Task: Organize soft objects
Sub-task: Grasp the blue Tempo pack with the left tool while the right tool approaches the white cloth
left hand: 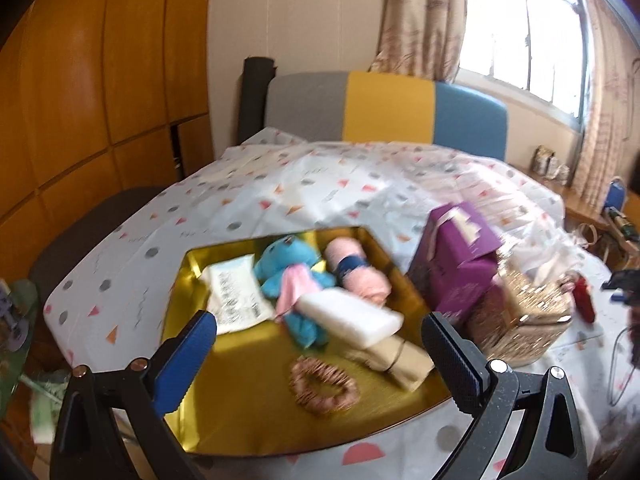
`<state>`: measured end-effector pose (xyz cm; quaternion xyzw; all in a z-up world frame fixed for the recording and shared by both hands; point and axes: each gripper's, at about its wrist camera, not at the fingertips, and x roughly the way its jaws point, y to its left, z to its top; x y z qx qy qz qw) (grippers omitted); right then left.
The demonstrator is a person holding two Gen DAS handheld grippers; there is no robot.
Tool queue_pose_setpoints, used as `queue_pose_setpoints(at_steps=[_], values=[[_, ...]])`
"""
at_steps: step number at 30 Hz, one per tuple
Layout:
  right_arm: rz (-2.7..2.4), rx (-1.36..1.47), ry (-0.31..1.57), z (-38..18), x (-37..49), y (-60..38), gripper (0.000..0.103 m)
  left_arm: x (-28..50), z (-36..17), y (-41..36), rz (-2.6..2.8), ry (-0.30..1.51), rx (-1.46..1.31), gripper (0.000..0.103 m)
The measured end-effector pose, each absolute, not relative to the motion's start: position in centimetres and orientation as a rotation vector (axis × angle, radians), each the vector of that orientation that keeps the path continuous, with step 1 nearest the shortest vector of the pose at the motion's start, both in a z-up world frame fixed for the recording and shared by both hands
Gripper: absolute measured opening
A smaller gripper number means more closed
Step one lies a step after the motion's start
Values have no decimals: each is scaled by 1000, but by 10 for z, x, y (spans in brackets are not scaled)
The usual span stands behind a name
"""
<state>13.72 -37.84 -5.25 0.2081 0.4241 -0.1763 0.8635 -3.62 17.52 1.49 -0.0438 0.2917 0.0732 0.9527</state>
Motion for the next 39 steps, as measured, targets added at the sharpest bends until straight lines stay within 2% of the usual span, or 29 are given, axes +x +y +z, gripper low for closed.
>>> queue_pose_setpoints(at_steps=[6,17,22,29,34,36,39], values=[[-394,657,956,-73,124,-412,41,-16,38,138,42,603,-49,103],[-353,735,1002,-82,124,-410,41,33,72,28,-229,662,79,103],[-328,762,985,-78,126,-411,41,65,80,-26,-327,755,81,103],[-293,775,962,-72,126,-409,41,122,76,-105,-379,911,122,103],[-259,800,944,-68,124,-409,41,173,50,-153,-352,1010,190,103],[-250,815,933,-66,123,-410,41,194,32,-168,-311,1056,236,99],[-241,837,922,-66,122,-412,41,221,6,-178,-250,1112,289,87]])
